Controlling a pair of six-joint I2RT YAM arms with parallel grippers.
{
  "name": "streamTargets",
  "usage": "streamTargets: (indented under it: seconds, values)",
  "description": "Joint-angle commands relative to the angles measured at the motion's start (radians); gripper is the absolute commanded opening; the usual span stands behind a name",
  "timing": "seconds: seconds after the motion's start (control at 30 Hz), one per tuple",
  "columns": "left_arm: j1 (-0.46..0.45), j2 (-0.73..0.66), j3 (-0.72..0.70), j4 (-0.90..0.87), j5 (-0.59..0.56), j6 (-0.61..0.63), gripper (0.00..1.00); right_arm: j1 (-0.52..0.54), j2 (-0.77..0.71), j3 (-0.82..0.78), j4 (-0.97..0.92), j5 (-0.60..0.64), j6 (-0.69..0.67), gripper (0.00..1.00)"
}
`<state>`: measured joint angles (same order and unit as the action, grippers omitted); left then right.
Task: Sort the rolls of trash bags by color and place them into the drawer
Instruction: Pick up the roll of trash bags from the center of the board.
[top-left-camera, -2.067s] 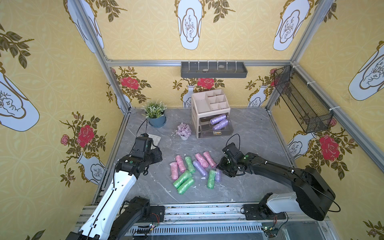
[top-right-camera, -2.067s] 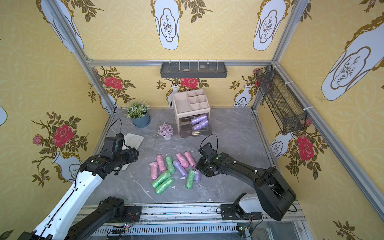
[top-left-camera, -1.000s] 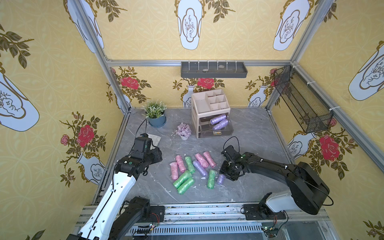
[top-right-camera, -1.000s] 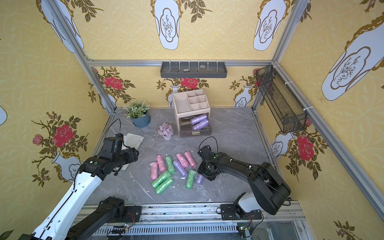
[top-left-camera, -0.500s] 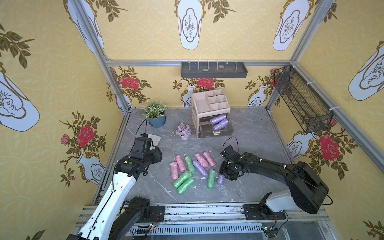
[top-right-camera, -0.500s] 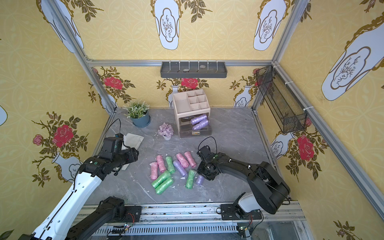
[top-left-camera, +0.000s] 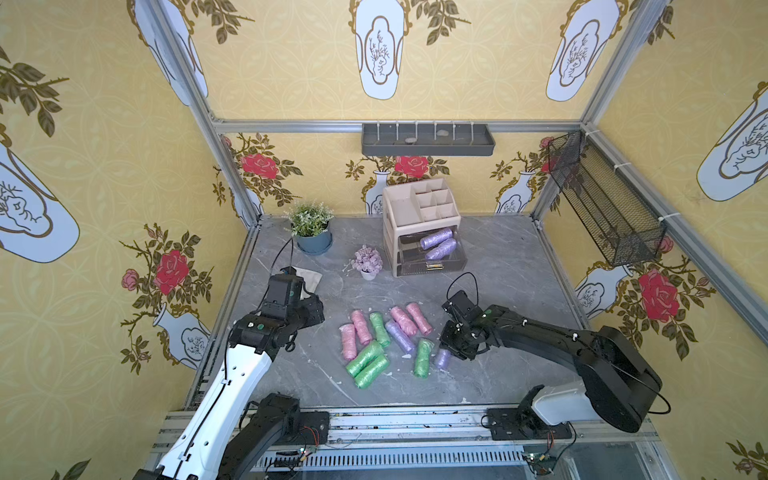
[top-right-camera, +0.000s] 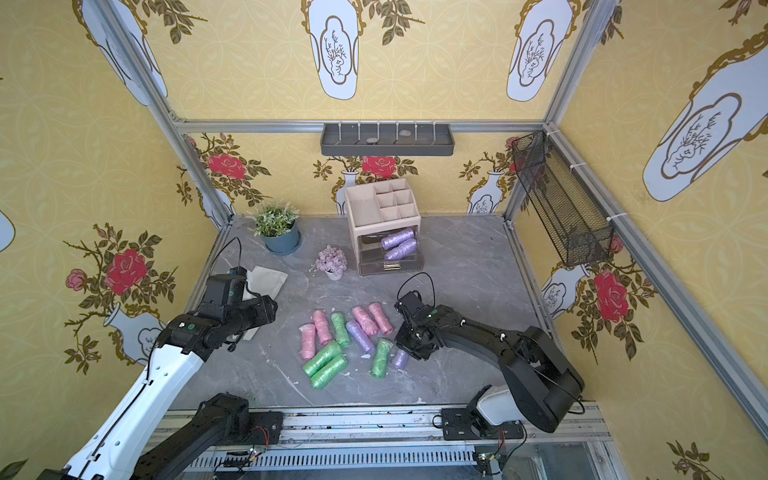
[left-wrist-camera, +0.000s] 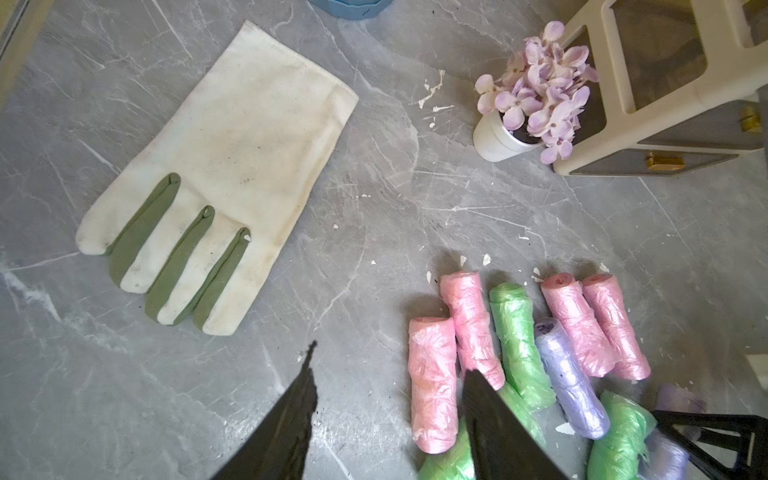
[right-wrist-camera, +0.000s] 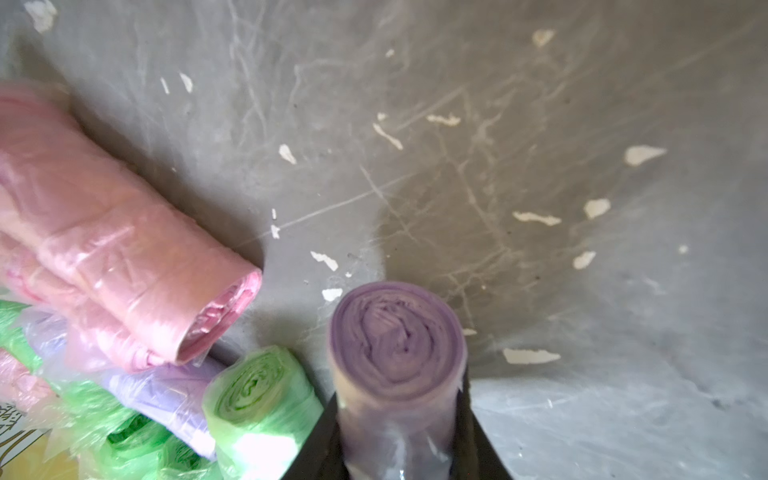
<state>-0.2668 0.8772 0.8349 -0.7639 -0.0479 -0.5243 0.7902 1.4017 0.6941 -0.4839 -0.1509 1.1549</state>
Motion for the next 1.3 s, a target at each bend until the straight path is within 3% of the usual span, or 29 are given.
streamTargets:
  seconds: [0.0, 0.4, 0.6, 0.77, 0.97, 1.1, 1.27]
  values:
    - [0.000, -0.003, -0.009, 0.018, 0.005, -0.002, 0.59, 0.002, -0.014, 0.002, -0.022, 0.015, 0.004, 0.34]
    - [0.000, 0.026, 0.005, 0.026, 0.014, -0.002, 0.59, 0.002, -0.116, 0.079, -0.165, 0.066, 0.005, 0.33]
    - [0.000, 0.067, 0.080, 0.000, -0.013, 0.040, 0.59, 0.001, -0.228, 0.208, -0.341, 0.152, 0.006, 0.33]
    - [0.000, 0.083, 0.118, 0.008, -0.016, 0.050, 0.59, -0.010, -0.287, 0.393, -0.469, 0.228, -0.012, 0.33]
    - [0.000, 0.088, 0.112, 0.014, -0.020, 0.052, 0.59, -0.072, -0.237, 0.760, -0.576, 0.313, -0.122, 0.33]
    - [0.001, 0.086, 0.107, 0.020, -0.020, 0.052, 0.59, -0.169, -0.165, 0.958, -0.560, 0.283, -0.195, 0.34]
    - [0.002, 0.086, 0.105, 0.021, -0.027, 0.053, 0.59, -0.213, -0.094, 1.070, -0.498, 0.297, -0.126, 0.33]
